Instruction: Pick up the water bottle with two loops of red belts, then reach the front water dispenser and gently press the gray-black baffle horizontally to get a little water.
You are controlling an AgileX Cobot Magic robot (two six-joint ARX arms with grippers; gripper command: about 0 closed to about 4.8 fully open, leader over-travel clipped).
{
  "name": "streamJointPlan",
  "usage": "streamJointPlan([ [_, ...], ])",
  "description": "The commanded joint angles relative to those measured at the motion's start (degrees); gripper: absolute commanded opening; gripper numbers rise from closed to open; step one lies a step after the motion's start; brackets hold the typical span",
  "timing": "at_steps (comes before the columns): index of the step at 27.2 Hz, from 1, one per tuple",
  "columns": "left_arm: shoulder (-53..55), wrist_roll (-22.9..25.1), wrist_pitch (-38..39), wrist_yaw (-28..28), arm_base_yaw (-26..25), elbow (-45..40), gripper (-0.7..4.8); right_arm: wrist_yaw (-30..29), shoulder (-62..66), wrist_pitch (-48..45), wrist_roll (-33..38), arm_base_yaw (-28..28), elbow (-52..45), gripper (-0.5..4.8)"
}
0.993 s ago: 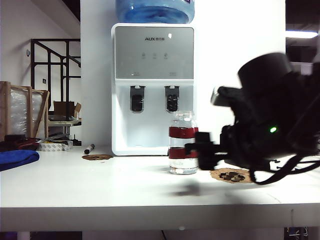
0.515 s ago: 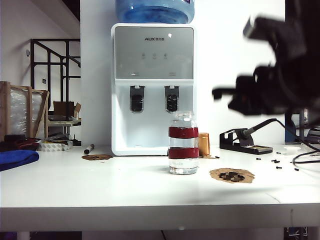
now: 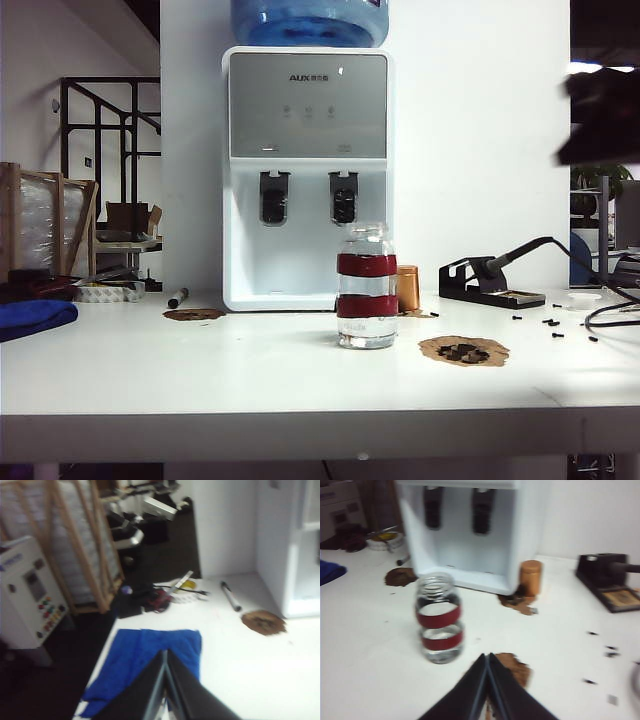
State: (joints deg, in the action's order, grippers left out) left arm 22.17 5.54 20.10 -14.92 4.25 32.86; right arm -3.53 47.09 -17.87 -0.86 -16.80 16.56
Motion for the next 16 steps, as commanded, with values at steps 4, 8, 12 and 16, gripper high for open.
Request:
streamJointPlan([
  [4, 0.26, 0.5, -3.02, -3.34, -0.2, -0.11, -0.05, -4.59, -15.76, 13.22, 1.77, 7.15, -0.26, -0.05],
  [8, 0.26, 1.99, -3.65, -3.85, -0.28, -1.07, -0.05, -7.43, -24.33, 18.32, 5.29, 9.18, -2.12, -0.05],
  [12, 0.28, 3.67, -8.74, -3.74, -3.76, -6.6, -0.05, -8.61, -31.12, 21.99, 10.19, 9.75, -6.99, -0.05],
  [16, 0.28, 3.63, -12.68, 0.52, -10.71, -11.8, -0.05, -9.42, -34.88, 21.55, 10.12, 9.75, -11.93, -0.04],
])
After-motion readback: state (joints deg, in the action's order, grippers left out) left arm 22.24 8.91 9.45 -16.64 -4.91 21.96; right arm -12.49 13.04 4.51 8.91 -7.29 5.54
